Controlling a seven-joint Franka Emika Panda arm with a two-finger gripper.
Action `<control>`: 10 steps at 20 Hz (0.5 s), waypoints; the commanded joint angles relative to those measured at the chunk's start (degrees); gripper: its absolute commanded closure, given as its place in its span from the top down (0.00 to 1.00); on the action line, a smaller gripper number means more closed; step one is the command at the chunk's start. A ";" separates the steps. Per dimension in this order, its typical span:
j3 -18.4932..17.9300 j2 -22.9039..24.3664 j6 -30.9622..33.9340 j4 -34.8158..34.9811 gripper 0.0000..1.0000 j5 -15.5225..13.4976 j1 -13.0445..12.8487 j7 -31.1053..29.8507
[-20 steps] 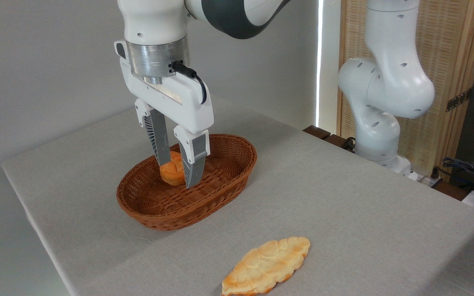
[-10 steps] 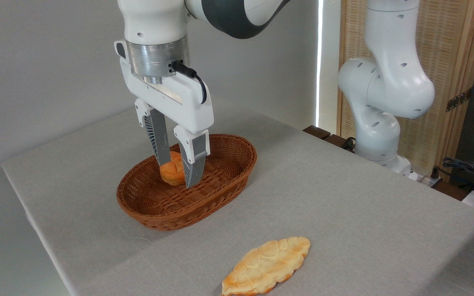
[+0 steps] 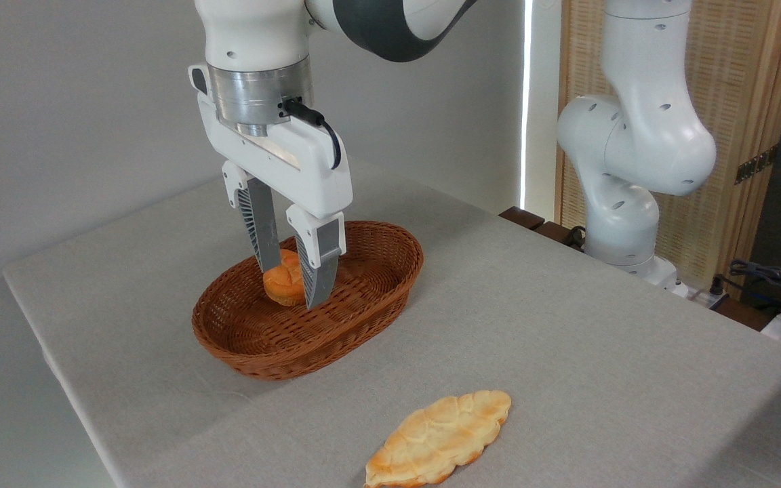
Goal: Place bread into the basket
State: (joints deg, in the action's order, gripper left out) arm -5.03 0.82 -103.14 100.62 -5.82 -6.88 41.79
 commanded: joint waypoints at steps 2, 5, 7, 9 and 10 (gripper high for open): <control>-0.51 0.32 1.28 -0.69 1.00 0.02 -0.33 0.13; -0.51 0.32 1.28 -0.69 1.00 0.11 -0.33 0.22; -0.51 0.32 1.28 -0.69 1.00 0.11 -0.33 0.30; -0.60 0.32 1.36 -0.69 1.00 0.11 -0.33 0.48; -0.60 0.32 1.36 -0.69 1.00 0.20 -0.24 0.48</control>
